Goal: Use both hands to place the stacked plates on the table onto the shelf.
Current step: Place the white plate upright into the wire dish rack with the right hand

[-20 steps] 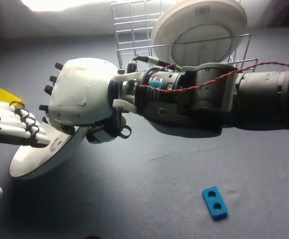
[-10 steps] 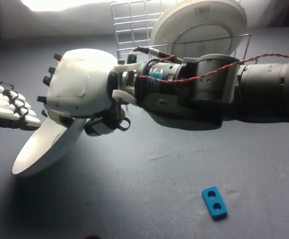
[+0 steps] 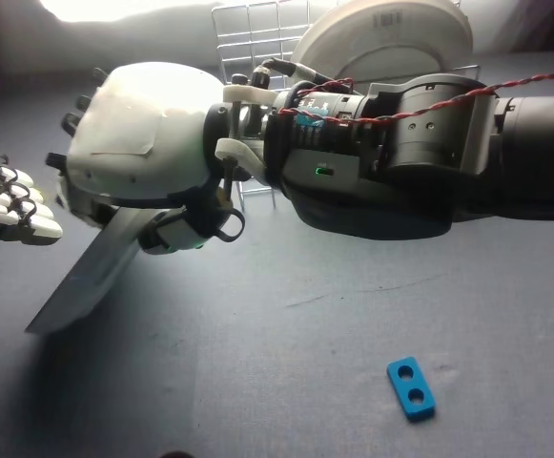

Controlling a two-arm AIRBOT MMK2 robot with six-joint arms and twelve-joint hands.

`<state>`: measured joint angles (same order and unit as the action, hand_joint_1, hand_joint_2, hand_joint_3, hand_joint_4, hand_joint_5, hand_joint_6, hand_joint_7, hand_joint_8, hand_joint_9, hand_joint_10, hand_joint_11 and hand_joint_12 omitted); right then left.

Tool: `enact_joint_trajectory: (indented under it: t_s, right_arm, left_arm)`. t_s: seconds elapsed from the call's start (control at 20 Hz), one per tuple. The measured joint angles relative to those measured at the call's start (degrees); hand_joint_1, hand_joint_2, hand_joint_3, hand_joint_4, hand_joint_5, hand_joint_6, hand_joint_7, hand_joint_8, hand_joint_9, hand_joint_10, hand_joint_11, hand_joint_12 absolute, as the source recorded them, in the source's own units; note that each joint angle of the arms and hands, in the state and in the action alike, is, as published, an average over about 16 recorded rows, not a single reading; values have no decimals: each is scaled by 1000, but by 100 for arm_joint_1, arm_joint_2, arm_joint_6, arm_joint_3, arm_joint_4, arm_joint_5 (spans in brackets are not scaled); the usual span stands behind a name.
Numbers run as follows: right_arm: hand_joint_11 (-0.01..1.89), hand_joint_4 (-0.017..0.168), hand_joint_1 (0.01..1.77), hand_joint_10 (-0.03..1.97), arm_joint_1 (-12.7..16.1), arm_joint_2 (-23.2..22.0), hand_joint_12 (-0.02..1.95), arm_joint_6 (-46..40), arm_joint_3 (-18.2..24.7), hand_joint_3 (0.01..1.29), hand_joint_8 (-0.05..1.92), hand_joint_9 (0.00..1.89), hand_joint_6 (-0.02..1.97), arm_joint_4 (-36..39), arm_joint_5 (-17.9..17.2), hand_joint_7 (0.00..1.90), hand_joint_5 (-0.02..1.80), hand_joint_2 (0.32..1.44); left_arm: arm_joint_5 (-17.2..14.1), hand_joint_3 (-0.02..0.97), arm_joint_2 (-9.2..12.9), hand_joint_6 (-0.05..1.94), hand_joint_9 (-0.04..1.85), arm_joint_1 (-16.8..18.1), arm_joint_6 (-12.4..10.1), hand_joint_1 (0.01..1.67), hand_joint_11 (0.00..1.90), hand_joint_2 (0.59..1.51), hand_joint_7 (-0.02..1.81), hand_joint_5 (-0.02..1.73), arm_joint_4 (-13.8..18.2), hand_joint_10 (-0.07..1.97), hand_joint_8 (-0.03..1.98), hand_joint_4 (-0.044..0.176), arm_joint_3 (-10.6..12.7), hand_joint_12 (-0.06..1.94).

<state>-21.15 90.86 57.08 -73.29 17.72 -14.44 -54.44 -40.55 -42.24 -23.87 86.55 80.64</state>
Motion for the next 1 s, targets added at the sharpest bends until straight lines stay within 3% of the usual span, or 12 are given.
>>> enact_joint_trajectory:
  t_s: [0.65,1.0]
  right_arm:
    - [760,20,1227,271,151,-446,1274,1,506,13,753,1222,876,-262,170,1123,1018,996]
    - [749,21,1226,306,338,-716,1287,2,774,13,765,1204,866,-731,444,1108,1008,996]
  left_arm:
    - [4,17,-48,12,98,-11,-6,22,17,1092,138,121,21,16,0,-2,105,133]
    - [55,17,-87,13,97,-60,-11,22,17,1093,138,120,31,16,0,-1,221,113]
